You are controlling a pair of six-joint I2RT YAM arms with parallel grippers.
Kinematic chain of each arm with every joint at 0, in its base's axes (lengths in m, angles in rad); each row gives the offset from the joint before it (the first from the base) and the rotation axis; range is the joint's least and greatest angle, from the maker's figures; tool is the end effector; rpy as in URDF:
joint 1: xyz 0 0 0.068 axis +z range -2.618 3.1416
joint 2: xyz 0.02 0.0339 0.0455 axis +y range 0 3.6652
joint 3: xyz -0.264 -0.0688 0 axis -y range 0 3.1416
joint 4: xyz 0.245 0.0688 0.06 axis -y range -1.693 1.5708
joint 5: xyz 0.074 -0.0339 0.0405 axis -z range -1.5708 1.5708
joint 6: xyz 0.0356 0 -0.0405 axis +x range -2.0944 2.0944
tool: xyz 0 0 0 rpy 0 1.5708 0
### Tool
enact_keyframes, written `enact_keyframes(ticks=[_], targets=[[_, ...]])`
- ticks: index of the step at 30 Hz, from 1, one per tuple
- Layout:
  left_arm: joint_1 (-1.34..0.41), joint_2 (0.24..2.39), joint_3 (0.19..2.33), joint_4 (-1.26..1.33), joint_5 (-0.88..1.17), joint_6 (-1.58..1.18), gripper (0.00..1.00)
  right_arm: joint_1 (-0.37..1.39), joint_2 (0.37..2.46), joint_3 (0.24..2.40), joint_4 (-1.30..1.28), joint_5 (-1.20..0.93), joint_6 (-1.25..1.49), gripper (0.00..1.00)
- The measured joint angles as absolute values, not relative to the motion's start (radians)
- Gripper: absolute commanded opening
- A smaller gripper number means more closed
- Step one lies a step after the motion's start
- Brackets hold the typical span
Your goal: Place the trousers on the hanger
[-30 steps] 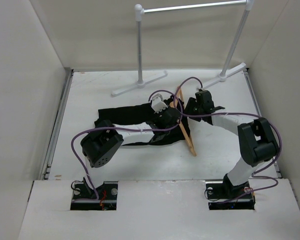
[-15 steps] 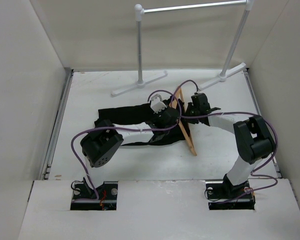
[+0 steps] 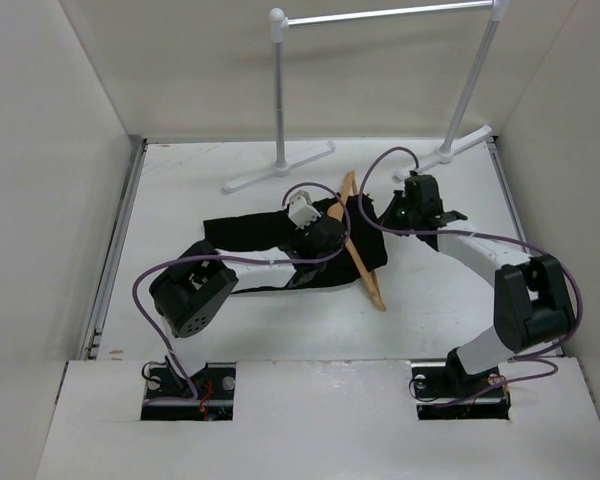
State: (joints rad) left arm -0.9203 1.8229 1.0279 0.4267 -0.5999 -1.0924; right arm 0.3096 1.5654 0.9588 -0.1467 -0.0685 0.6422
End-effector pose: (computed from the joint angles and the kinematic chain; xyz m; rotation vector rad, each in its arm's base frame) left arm 0.2562 -0.3035 0.1991 -0.5677 1.8676 -0.7907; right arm 0.3173 0.1041 0.2122 0.3604 2.3614 0.5467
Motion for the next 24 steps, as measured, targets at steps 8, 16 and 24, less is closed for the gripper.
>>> enact_keyframes(ticks=[8,16,24], targets=[[-0.888,1.710,0.909,0.427,-0.591,-1.061,0.01,0.200,1.494,0.959,-0.157,-0.098,0.659,0.02],[-0.852,1.552,0.811,0.348,-0.607,-0.961,0.01,0.126,1.495,0.947,-0.175,-0.105,0.666,0.03],[-0.854,1.521,0.826,0.305,-0.628,-0.835,0.01,0.117,1.536,0.947,-0.171,-0.105,0.678,0.03]])
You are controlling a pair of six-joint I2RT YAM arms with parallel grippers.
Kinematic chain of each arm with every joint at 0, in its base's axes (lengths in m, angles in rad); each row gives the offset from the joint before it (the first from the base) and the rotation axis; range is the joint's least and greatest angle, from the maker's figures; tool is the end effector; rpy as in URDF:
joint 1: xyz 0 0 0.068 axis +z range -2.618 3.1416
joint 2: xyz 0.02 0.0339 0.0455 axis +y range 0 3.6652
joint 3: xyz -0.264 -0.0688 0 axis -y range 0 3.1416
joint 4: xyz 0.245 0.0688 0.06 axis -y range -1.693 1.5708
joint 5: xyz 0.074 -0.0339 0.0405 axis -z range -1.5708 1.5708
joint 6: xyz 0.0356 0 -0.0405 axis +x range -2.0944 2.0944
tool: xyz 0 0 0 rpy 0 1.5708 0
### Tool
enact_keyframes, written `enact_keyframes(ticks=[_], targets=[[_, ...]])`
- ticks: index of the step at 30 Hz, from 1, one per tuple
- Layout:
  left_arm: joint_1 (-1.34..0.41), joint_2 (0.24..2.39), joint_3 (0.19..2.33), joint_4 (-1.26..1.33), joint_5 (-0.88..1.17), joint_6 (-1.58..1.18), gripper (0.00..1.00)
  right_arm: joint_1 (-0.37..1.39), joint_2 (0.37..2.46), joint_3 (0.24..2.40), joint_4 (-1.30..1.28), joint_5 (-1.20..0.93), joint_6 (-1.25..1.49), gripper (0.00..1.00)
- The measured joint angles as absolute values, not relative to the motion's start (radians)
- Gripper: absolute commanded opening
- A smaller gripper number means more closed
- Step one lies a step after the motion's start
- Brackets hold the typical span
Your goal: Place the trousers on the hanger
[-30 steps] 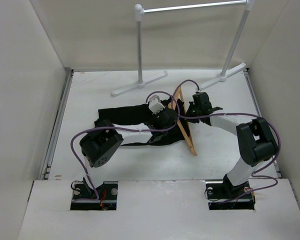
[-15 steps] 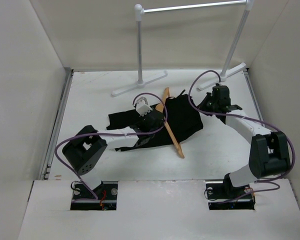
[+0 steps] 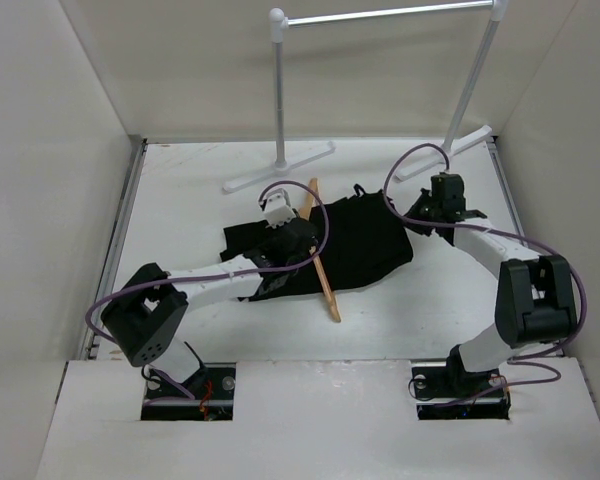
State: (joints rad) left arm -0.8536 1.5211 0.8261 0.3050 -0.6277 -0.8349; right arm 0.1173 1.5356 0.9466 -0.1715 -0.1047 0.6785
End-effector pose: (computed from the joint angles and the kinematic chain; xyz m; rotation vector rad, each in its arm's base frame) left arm 0.2317 -0.2339 0.2273 -0.3904 1.8792 -0.5351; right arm 0.3243 0.0420 0.2157 0.6087 2.3055 0.5113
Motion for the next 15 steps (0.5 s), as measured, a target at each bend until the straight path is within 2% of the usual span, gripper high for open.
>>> enact_keyframes(ticks=[11,12,15], targets=[[-0.892,1.522,0.923,0.162,-0.694,-0.668,0.01,0.117,1.597,0.911,-0.163,-0.104,0.706,0.04],[-0.898,1.522,0.931,0.152,-0.700,-0.659,0.01,0.117,1.599,0.906,-0.159,-0.104,0.709,0.06],[-0.917,1.523,0.955,0.123,-0.714,-0.636,0.00,0.118,1.600,0.899,-0.156,-0.104,0.719,0.22]])
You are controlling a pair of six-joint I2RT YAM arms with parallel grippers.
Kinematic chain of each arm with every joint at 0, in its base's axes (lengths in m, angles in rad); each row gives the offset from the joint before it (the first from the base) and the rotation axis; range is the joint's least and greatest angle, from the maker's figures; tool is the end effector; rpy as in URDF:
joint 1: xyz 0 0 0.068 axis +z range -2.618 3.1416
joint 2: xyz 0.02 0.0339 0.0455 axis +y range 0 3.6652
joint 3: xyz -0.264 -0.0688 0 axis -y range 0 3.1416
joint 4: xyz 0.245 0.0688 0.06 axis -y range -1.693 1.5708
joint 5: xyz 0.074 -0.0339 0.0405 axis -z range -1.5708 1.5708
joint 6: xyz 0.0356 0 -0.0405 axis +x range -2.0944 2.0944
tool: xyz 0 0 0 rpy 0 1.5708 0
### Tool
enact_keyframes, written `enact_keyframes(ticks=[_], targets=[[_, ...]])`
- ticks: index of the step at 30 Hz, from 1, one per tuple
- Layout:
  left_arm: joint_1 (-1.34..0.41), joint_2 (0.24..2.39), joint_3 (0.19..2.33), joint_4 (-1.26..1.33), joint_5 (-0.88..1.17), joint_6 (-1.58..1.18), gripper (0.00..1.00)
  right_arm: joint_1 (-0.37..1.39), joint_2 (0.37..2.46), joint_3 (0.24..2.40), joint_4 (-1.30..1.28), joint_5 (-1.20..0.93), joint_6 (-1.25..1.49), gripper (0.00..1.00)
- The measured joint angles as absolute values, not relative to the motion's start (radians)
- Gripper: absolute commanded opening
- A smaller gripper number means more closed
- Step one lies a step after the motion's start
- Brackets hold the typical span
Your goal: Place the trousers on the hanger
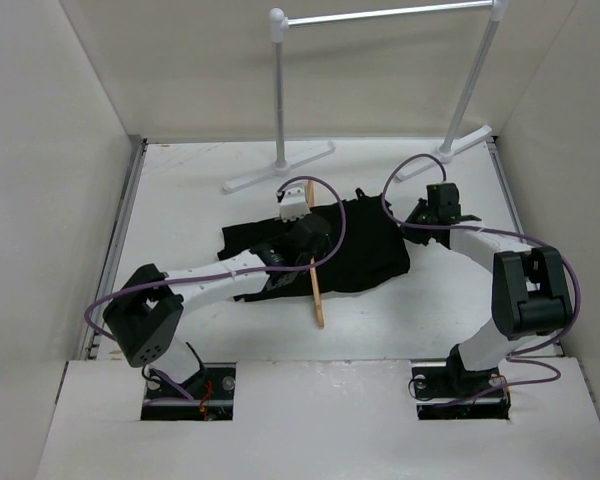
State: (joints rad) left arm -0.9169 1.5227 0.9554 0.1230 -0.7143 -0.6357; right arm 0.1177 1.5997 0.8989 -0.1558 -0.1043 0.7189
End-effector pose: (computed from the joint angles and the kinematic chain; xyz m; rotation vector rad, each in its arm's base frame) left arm 0.2237 -0.2535 0.2528 -0.1737 1.9072 -0.3284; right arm 0.3226 0.0419 0.1826 0.6895 2.3876 0.4951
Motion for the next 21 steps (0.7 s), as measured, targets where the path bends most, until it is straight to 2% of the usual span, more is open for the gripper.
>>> enact_keyframes(ticks=[3,6,16,21], targets=[[-0.937,1.522,0.995,0.093,-0.725,-0.614,0.00,0.121,1.590,0.896,-0.152,-0.105,0.731,0.46],[-0.951,1.510,1.052,0.048,-0.727,-0.590,0.00,0.134,1.514,0.872,-0.160,-0.107,0.737,0.57],[-0.981,1.404,1.364,-0.141,-0.712,-0.496,0.00,0.281,0.920,0.871,-0.211,-0.159,0.706,0.70],[-0.996,1.405,1.530,-0.266,-0.695,-0.451,0.00,0.453,0.817,0.917,-0.245,-0.216,0.687,0.73]])
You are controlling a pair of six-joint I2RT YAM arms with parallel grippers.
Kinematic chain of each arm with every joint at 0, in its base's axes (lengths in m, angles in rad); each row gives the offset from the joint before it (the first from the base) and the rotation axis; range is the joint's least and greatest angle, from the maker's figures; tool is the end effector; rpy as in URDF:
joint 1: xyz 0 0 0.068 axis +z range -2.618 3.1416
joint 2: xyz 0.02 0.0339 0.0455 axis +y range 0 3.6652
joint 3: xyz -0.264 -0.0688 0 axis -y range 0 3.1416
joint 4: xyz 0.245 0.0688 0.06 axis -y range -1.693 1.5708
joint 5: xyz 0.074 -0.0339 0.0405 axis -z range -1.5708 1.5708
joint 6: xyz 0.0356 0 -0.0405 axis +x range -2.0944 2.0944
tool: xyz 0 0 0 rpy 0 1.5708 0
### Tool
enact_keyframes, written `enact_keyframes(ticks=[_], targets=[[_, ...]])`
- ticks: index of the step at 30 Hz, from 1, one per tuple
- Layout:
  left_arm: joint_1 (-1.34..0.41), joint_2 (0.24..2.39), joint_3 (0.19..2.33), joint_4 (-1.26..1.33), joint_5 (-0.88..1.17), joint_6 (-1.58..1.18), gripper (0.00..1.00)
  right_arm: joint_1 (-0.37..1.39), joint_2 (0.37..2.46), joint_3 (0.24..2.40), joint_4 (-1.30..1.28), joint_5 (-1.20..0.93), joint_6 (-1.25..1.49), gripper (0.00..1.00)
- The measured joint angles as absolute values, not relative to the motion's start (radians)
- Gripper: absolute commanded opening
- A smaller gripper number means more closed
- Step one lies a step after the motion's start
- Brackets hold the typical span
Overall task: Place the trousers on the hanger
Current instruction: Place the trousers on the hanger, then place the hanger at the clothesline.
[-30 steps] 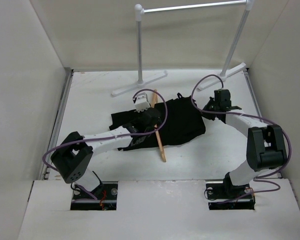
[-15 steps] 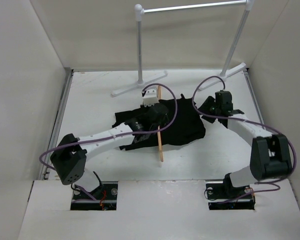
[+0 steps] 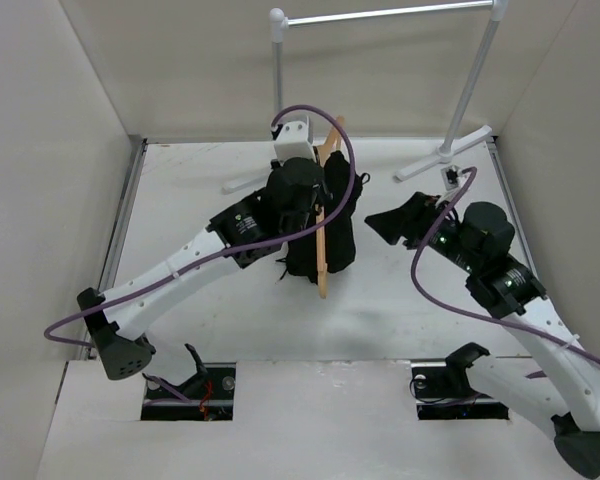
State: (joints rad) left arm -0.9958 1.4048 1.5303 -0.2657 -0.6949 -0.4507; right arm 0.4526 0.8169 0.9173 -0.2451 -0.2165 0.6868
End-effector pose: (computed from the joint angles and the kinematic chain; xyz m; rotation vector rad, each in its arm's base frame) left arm 0.1890 -0.2497 0.4499 -0.0549 1.7015 -0.4929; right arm 0.1627 0.0876 0.3745 0.0426 1.8232 1.0131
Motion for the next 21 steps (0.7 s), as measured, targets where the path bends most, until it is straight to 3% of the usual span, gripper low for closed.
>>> enact_keyframes(ticks=[6,14,19,21], targets=[[-0.999,1.467,1.725,-0.395,-0.657,-0.411,0.00,0.665,0.913,0.998,-0.234,-0.233,0.675,0.74],[-1.013,1.513,1.770,-0.467,-0.621,-0.392,0.00,0.826,1.024,1.028,-0.217,-0.185,0.669,0.73],[-1.026,1.535,1.790,-0.491,-0.615,-0.388,0.00,0.865,1.064,1.028,-0.207,-0.134,0.671,0.64],[-1.029,1.539,1.802,-0.493,-0.612,-0.385,0.00,0.885,1.080,1.028,-0.193,-0.118,0.676,0.53]])
